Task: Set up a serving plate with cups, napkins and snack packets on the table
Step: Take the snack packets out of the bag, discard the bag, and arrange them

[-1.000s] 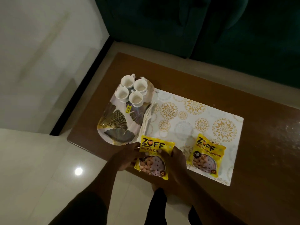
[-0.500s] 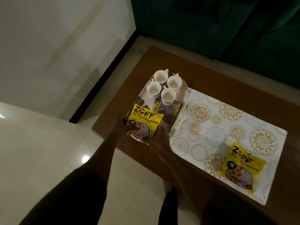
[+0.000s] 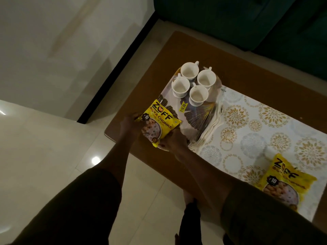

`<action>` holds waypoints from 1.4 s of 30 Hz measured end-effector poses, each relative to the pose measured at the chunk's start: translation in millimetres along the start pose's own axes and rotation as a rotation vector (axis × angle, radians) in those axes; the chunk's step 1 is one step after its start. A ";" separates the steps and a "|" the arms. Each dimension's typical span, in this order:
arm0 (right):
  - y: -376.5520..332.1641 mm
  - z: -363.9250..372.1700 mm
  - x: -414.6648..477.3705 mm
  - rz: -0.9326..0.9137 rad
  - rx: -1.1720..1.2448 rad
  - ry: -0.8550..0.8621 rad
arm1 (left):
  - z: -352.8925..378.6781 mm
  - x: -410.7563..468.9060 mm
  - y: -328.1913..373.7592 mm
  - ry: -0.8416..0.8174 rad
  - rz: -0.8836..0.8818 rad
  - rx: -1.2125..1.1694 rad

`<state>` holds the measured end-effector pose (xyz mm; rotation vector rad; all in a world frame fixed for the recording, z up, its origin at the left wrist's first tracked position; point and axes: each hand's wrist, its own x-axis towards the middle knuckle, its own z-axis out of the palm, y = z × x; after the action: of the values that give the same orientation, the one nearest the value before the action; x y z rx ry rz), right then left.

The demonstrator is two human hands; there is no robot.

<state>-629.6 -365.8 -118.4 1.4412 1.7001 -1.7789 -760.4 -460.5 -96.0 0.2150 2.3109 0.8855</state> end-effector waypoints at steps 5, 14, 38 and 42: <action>-5.9 -3.5 -5.4 -0.043 -0.195 0.085 | 4.6 -5.4 -2.7 0.029 -0.040 -0.049; 4.6 -18.0 -28.2 -0.205 -0.098 0.237 | 14.6 -17.7 -4.2 0.169 -0.021 -0.042; 216.2 -316.6 -118.3 0.091 0.030 0.762 | 303.2 -178.9 131.2 -0.560 0.134 0.149; 237.1 -317.2 -122.8 0.150 0.120 0.684 | 318.9 -182.6 121.2 -0.557 0.038 0.156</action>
<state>-249.4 -201.7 -97.8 2.3550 1.7116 -1.4091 -428.4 -262.0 -103.7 0.5057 1.8543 0.5685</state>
